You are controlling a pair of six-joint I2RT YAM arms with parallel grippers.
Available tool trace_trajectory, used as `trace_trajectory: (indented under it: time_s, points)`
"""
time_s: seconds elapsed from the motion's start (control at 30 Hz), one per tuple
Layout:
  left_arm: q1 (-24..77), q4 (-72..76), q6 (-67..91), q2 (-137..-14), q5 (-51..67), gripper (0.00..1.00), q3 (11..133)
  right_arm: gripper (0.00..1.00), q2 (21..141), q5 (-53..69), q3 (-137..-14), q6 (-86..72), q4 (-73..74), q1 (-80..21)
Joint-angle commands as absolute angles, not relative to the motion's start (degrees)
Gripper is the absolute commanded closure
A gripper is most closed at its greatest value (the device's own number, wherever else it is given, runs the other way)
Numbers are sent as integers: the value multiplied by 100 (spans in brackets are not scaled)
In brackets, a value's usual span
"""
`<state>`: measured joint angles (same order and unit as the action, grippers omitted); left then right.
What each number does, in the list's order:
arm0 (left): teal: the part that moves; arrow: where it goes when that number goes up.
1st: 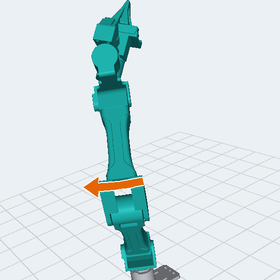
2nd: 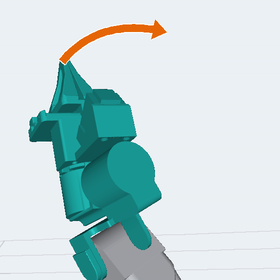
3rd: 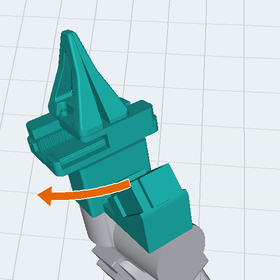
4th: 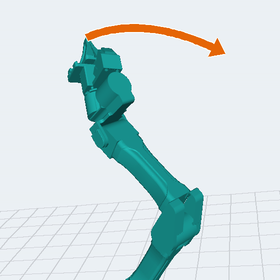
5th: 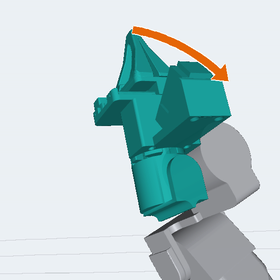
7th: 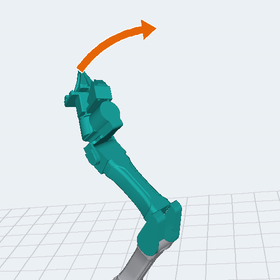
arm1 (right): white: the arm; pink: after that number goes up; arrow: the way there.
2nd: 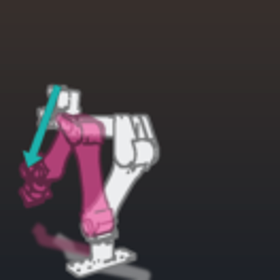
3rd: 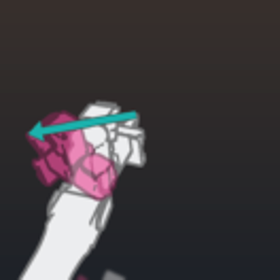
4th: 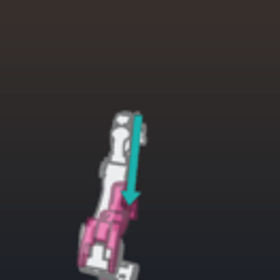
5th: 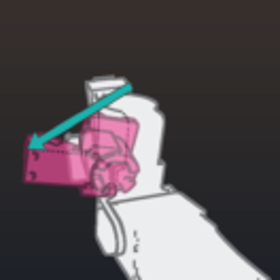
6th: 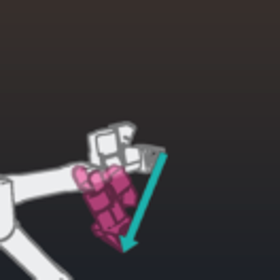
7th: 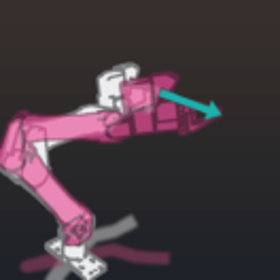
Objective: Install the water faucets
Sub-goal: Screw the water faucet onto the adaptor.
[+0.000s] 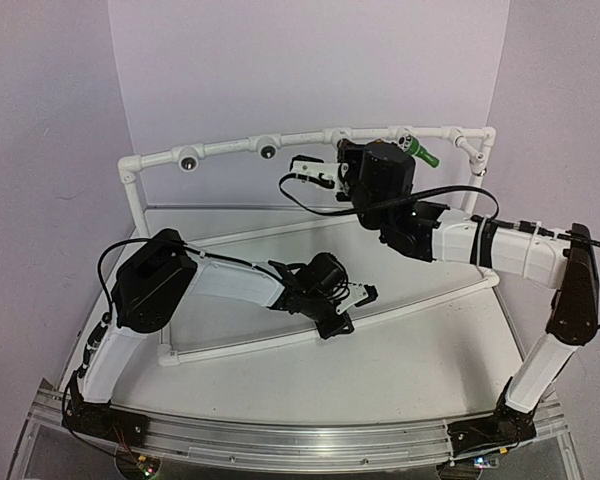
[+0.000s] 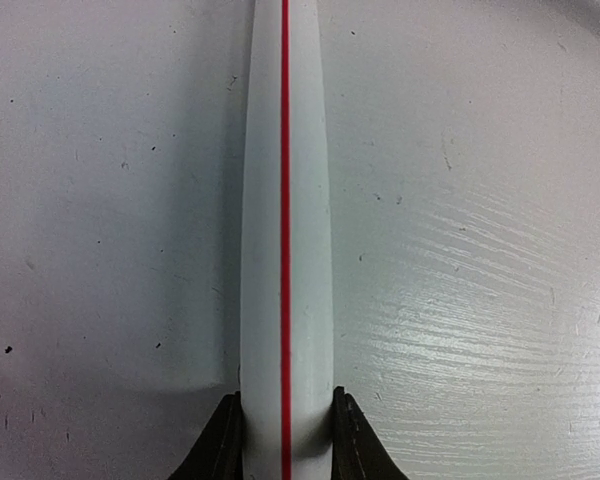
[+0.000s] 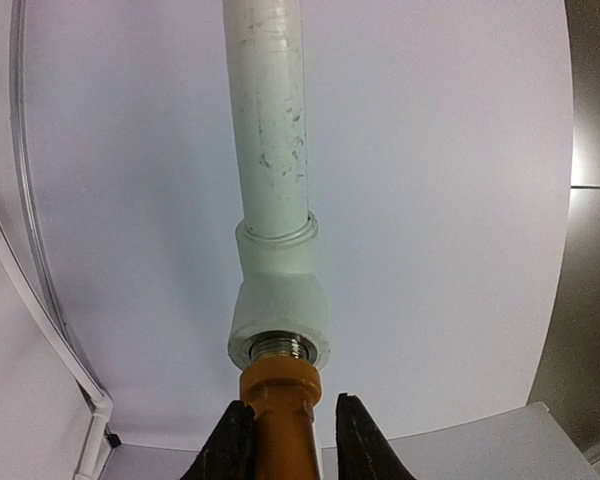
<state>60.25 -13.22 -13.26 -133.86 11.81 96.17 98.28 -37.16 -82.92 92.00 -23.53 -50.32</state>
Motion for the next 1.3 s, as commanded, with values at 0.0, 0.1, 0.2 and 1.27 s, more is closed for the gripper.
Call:
trace_trajectory:
  time_s: [0.0,0.1,0.2,1.27]
  points:
    - [6284,-2818,-1524,-14001,2175,100,9297,100,10014,-3869,-8473,7012,-2302,-4848]
    - [6284,-2817,-1518,-13999,2187,100,9298,100,10032,-3890,-8446,6479,-2278,-4846]
    - [6280,-2817,-1512,-13994,2197,100,9296,100,10056,-3915,-8428,5973,-2269,-4851]
    - [6284,-2821,-1534,-13896,2293,100,9263,100,9828,-3354,-8969,2275,-1994,-4845]
